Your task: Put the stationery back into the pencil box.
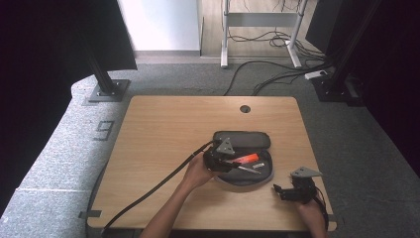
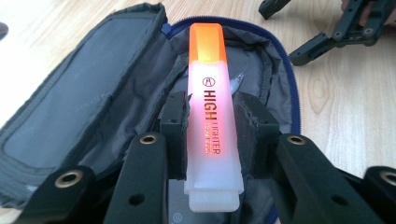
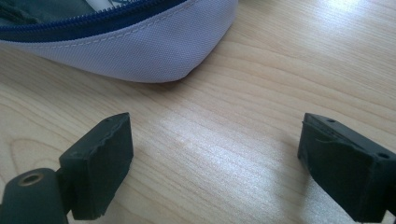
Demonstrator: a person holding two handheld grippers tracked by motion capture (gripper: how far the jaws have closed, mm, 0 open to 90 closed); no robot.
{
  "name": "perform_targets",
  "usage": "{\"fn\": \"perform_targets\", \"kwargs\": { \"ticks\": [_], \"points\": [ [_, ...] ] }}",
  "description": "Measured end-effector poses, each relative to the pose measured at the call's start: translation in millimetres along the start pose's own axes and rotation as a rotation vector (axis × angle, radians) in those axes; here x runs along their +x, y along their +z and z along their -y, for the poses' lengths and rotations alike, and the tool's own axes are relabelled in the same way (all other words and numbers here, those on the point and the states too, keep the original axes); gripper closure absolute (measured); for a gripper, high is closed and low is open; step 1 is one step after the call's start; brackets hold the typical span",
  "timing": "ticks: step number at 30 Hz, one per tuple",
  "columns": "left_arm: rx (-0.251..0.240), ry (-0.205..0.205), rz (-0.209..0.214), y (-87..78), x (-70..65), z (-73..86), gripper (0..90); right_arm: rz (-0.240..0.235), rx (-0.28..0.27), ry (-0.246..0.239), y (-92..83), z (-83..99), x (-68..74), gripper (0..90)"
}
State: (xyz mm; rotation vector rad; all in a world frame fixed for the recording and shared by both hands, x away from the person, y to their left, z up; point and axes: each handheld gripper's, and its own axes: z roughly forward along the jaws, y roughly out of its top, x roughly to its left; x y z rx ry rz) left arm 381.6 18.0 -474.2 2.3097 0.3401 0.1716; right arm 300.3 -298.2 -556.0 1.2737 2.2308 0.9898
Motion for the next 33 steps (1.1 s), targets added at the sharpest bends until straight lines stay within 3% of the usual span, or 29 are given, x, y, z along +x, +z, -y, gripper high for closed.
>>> {"fn": "perform_targets", "kwargs": {
  "ticks": [4, 19, 26, 33],
  "points": [
    [0.024, -0.003, -0.015, 9.7, 3.4, 3.8, 66.4, 0.000, 0.000, 0.000, 0.0, 0.0, 0.0, 10.4],
    [0.089, -0.028, -0.010, 33.7, 7.8, 13.7, 64.8, 0.001, 0.000, -0.002, 0.0, 0.0, -0.1, 10.4],
    [0.073, -0.055, -0.024, 29.1, 7.1, 11.4, 42.2, 0.000, 0.000, -0.001, 0.0, 0.1, 0.0, 10.4],
    [0.051, -0.069, -0.025, 20.0, 5.8, 7.8, 27.6, 0.000, 0.000, -0.001, 0.0, 0.0, 0.0, 10.4]
  ]
}}
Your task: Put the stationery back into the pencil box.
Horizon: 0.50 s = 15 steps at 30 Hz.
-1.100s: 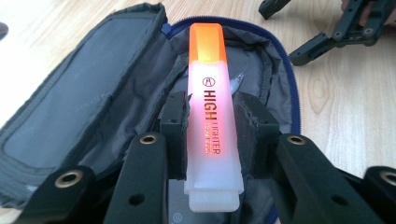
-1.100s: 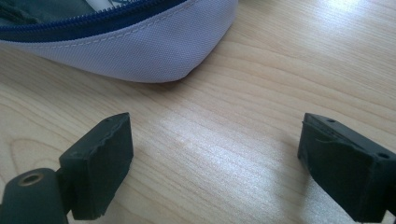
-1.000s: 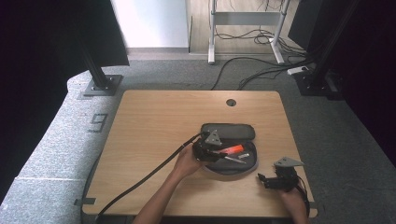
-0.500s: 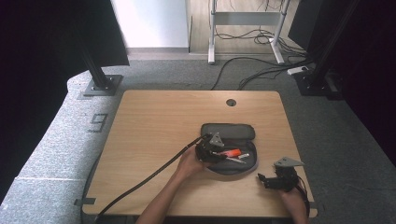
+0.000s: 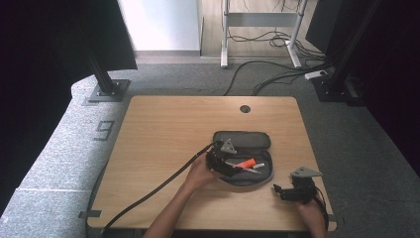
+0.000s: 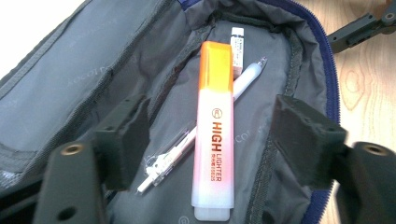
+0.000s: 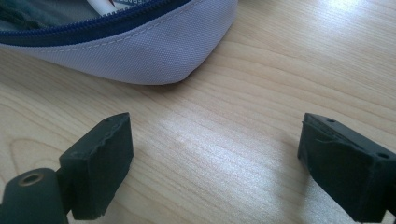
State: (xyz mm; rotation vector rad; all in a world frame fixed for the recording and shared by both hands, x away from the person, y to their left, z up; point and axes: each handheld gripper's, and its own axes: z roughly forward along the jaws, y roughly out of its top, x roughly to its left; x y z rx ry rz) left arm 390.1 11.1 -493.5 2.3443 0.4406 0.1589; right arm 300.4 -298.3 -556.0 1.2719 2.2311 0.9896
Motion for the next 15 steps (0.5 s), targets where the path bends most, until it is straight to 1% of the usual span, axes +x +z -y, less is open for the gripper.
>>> {"fn": "perform_targets", "kwargs": {
  "ticks": [1, 2, 5, 9, 11, 15],
  "points": [
    [0.004, 0.008, 0.000, -1.7, -0.2, -0.3, 26.0, 0.000, 0.000, 0.000, 0.0, 0.0, 0.0, 10.5],
    [-0.001, 0.002, 0.000, -2.8, -0.8, -0.5, 24.6, 0.000, 0.000, 0.000, 0.0, -0.1, 0.0, 10.5],
    [0.002, 0.009, 0.000, -7.3, -1.7, -1.4, 20.6, 0.000, 0.000, 0.000, 0.0, -0.1, 0.0, 10.5],
    [-0.006, 0.006, 0.002, -12.1, -2.7, -1.3, 19.5, 0.000, 0.000, 0.001, 0.0, -0.2, 0.0, 10.5],
    [-0.017, -0.005, 0.003, -15.1, -3.8, -0.5, 19.4, 0.000, 0.000, 0.001, 0.0, -0.2, 0.0, 10.5],
    [-0.013, 0.000, -0.002, -22.2, -4.4, 1.0, 18.8, 0.000, 0.000, 0.002, 0.0, -0.3, 0.0, 10.5]
  ]
}}
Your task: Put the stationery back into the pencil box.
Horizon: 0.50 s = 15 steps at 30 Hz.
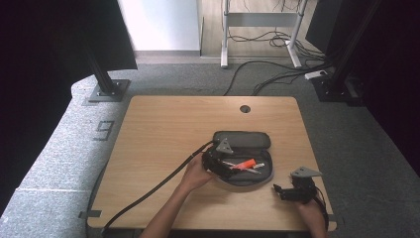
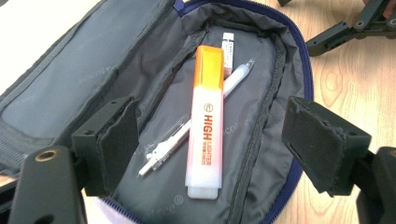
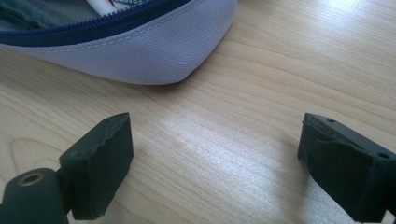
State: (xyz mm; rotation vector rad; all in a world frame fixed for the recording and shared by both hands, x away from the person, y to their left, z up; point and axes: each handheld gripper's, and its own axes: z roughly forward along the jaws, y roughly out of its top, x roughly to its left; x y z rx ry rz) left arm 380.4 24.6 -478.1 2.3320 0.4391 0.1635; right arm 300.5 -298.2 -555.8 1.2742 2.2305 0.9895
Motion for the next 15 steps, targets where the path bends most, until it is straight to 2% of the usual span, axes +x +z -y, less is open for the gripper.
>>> {"fn": "perform_targets", "kwargs": {
  "ticks": [9, 15],
  "points": [
    [-0.021, -0.011, -0.023, -20.3, -0.9, 9.7, 16.1, 0.000, 0.000, -0.001, 0.0, 0.0, -0.1, 10.5],
    [-0.052, -0.033, -0.039, -37.9, 0.7, 18.4, 14.9, 0.000, -0.001, 0.000, 0.0, -0.1, 0.0, 10.5]
  ]
}}
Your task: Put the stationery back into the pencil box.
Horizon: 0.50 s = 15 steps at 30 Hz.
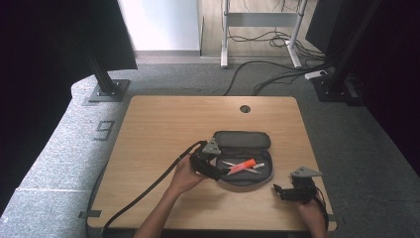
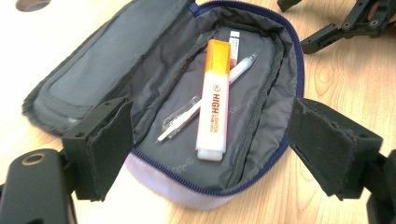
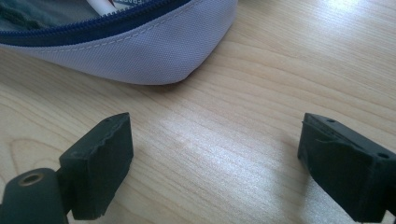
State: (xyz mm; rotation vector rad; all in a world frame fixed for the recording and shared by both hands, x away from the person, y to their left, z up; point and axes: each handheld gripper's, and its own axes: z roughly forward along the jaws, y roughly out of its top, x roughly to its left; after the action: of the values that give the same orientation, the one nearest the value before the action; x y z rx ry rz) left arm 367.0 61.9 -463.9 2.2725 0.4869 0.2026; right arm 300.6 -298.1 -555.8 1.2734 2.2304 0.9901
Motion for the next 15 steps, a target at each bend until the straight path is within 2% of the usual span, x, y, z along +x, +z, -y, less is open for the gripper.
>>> {"fn": "perform_targets", "kwargs": {
  "ticks": [7, 15],
  "points": [
    [-0.024, -0.013, -0.027, -20.6, 3.9, 8.9, 14.2, 0.000, 0.001, -0.001, 0.0, 0.0, -0.1, 10.4],
    [-0.016, -0.028, -0.060, -35.4, 7.2, 27.1, 11.9, 0.000, 0.001, -0.002, 0.0, 0.0, -0.1, 10.5]
  ]
}}
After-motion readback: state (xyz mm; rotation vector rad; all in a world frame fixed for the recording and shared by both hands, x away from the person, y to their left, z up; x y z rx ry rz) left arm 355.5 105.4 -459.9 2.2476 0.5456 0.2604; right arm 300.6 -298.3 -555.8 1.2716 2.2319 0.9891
